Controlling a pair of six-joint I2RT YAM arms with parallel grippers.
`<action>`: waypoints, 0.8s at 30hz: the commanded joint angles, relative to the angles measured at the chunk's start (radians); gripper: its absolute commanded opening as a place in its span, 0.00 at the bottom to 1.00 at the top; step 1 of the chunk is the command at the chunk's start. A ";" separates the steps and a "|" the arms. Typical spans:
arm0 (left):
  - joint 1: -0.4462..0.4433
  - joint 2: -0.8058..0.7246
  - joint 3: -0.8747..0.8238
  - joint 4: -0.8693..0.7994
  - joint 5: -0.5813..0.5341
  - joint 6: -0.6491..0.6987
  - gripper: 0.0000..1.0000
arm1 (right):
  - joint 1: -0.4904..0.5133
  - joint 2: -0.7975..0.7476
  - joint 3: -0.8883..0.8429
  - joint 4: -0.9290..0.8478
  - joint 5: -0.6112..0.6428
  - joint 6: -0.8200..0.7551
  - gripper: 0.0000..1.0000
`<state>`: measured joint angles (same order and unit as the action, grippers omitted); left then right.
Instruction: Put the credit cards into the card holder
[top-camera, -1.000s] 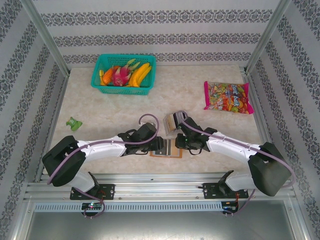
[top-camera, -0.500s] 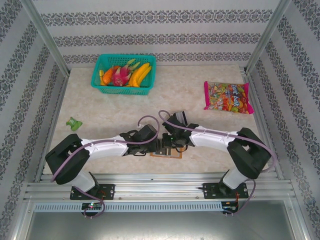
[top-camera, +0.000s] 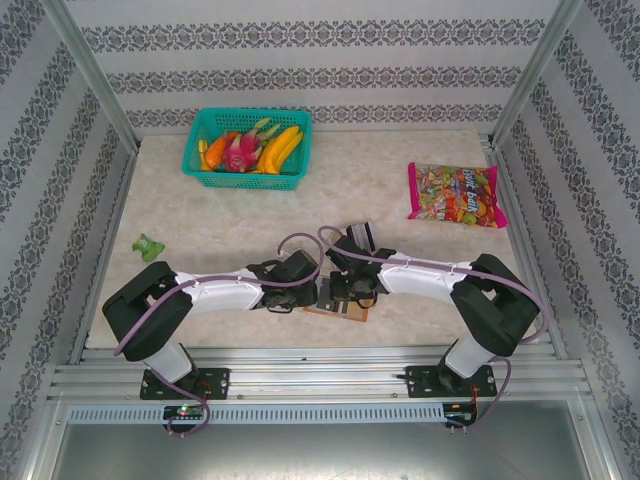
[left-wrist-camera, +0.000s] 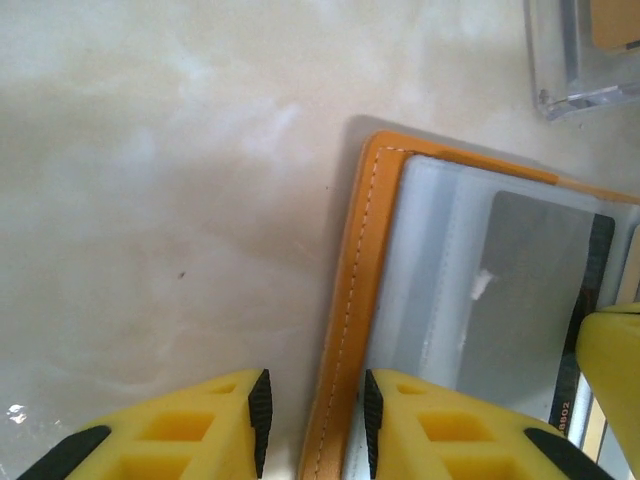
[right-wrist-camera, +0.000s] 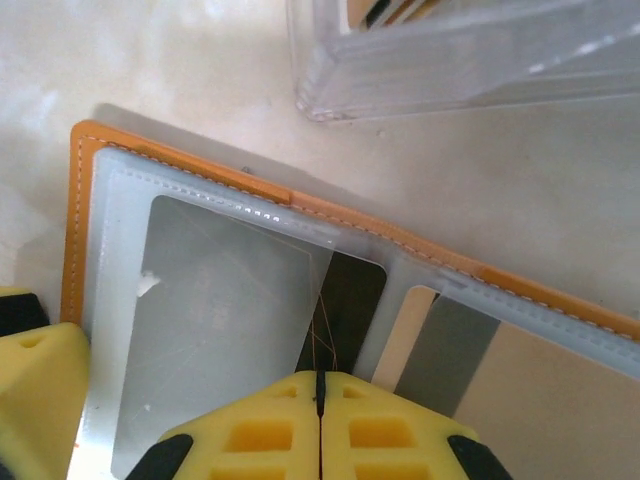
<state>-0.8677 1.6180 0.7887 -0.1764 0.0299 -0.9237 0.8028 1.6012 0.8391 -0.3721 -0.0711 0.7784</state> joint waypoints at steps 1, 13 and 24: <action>0.006 0.039 -0.004 -0.026 0.000 -0.012 0.34 | -0.003 -0.033 -0.023 -0.038 0.025 -0.016 0.08; 0.006 0.020 0.002 -0.005 0.023 0.005 0.33 | -0.027 -0.065 -0.040 0.001 -0.013 0.007 0.05; 0.004 0.029 -0.002 0.003 0.040 0.006 0.28 | -0.002 0.031 -0.028 0.044 -0.062 0.018 0.03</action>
<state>-0.8639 1.6169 0.7887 -0.1822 0.0330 -0.9230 0.7818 1.5890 0.7990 -0.3264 -0.1101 0.7891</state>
